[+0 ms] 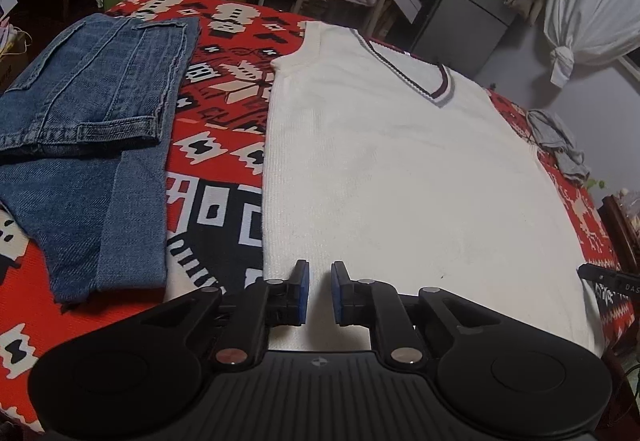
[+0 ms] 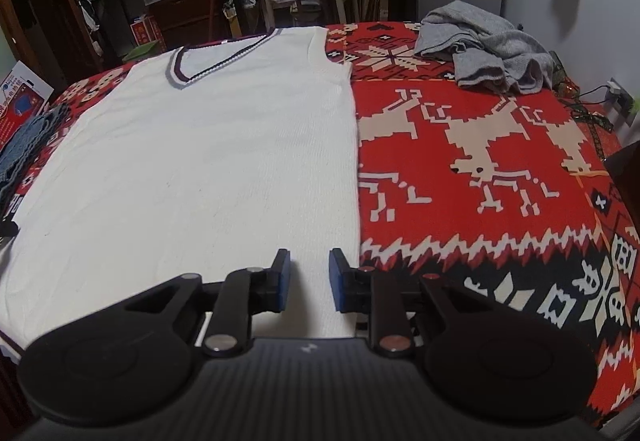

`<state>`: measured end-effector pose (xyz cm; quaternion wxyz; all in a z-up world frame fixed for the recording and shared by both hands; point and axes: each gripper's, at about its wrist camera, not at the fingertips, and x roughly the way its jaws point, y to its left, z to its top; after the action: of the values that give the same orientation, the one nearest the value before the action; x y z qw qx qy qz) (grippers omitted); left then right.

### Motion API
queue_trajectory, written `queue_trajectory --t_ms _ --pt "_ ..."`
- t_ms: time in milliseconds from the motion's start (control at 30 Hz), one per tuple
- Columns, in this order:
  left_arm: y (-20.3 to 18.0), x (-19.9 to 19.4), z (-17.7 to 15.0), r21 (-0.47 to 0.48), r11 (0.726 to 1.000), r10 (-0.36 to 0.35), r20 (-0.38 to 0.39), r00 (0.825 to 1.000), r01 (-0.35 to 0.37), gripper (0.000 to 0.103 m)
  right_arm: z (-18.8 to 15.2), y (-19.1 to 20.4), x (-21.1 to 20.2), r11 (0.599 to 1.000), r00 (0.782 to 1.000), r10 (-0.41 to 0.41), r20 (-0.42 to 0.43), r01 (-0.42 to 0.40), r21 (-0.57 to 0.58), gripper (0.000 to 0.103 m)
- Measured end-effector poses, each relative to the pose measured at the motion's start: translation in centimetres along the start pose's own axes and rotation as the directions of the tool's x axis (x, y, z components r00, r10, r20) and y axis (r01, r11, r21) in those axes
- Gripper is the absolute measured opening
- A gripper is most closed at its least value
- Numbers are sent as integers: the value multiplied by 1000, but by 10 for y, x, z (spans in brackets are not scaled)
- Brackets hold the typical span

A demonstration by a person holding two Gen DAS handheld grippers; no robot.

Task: Fold clothes
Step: 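Lower both open grippers toward the vest hem edge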

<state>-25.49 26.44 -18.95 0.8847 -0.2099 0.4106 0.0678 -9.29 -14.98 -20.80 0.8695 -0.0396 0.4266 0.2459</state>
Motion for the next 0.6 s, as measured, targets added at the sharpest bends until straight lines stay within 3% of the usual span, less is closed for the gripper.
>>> queue_trajectory --t_ms 300,600 --pt "0 -15 -18 -7 1000 -9 -22 1000 9 12 -14 -2 -13 1000 1000 2 -24 -1 13 20" --pt "1 -6 -5 -17 1000 -7 -20 1000 7 11 45 2 38 1000 1000 -29 5 29 -10 20"
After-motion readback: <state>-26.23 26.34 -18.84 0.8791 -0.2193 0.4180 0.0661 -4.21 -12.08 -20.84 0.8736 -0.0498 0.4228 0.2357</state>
